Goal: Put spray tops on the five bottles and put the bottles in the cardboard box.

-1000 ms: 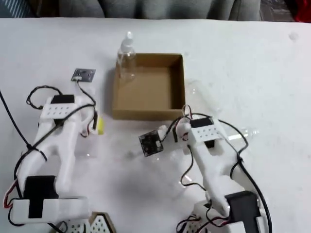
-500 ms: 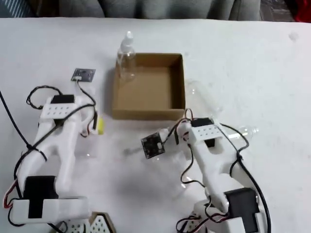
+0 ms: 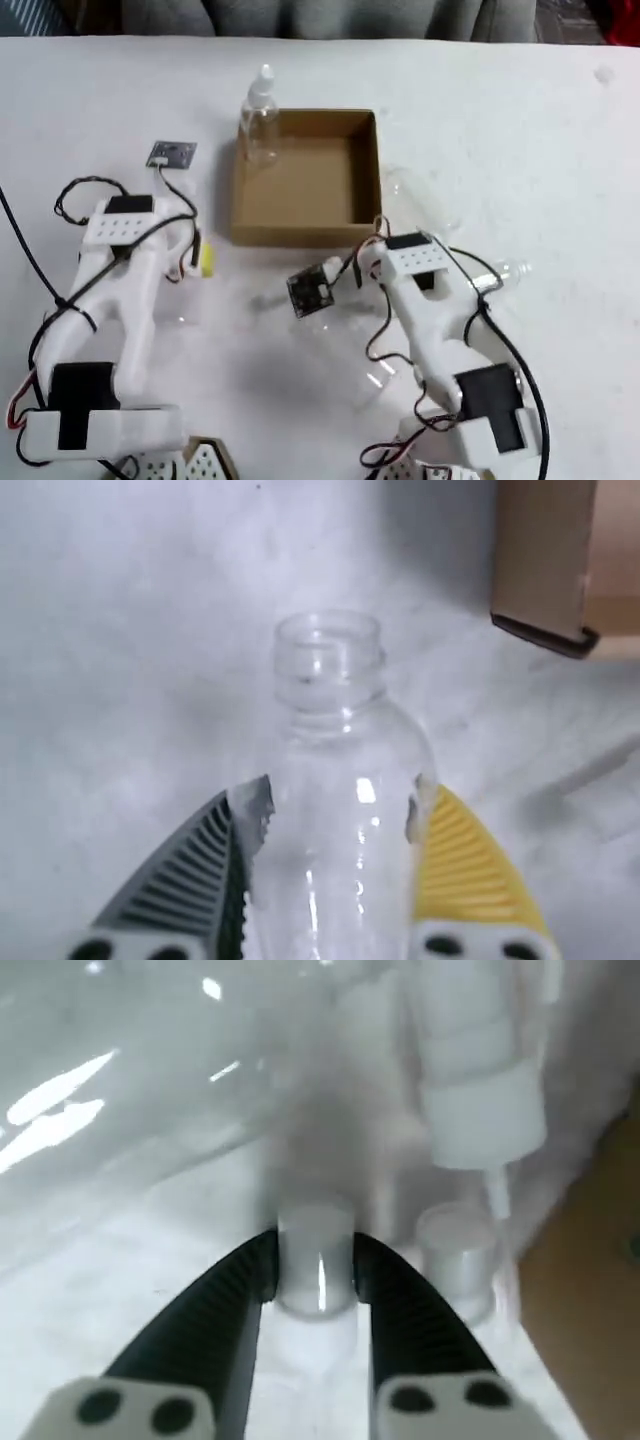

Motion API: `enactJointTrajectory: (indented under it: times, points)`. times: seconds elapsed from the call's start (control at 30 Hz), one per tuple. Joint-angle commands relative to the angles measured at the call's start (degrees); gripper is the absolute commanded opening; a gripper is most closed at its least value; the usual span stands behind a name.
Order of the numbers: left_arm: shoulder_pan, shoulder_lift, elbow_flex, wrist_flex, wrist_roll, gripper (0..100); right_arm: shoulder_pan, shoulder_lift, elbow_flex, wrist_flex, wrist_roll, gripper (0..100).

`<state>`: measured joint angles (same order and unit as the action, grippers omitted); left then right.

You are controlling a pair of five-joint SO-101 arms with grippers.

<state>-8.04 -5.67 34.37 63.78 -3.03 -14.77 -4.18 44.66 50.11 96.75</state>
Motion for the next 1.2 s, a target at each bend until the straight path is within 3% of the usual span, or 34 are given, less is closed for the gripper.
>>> enactJointTrajectory:
  times: [0.0, 0.17, 0.5, 0.67, 0.87, 1.17]
  points:
    - [-0.3, -3.7, -0.4, -1.4, -0.5, 2, 0.6, 2.3, -5.6, 4.5, -3.9, 1.7]
    - [-0.3, -3.7, -0.4, -1.4, -0.5, 2, 1.1, -0.3, -15.8, 15.3, -14.3, 1.7]
    - [-0.6, -10.2, -0.4, -1.2, 0.0, 2, 1.2, -7.3, -35.2, 28.6, -60.7, 1.6]
    - [-0.2, -22.0, 4.0, -1.3, 0.0, 2, 0.6, -10.0, -42.7, 35.5, -74.4, 1.6]
    - [-0.2, -32.7, 7.9, -5.5, 0.0, 2, 1.1, -15.0, -49.3, 37.4, -84.0, 1.6]
    - [1.9, -51.0, 21.5, -19.3, 0.0, 2, -1.2, -28.7, -46.7, 41.5, -84.7, 1.6]
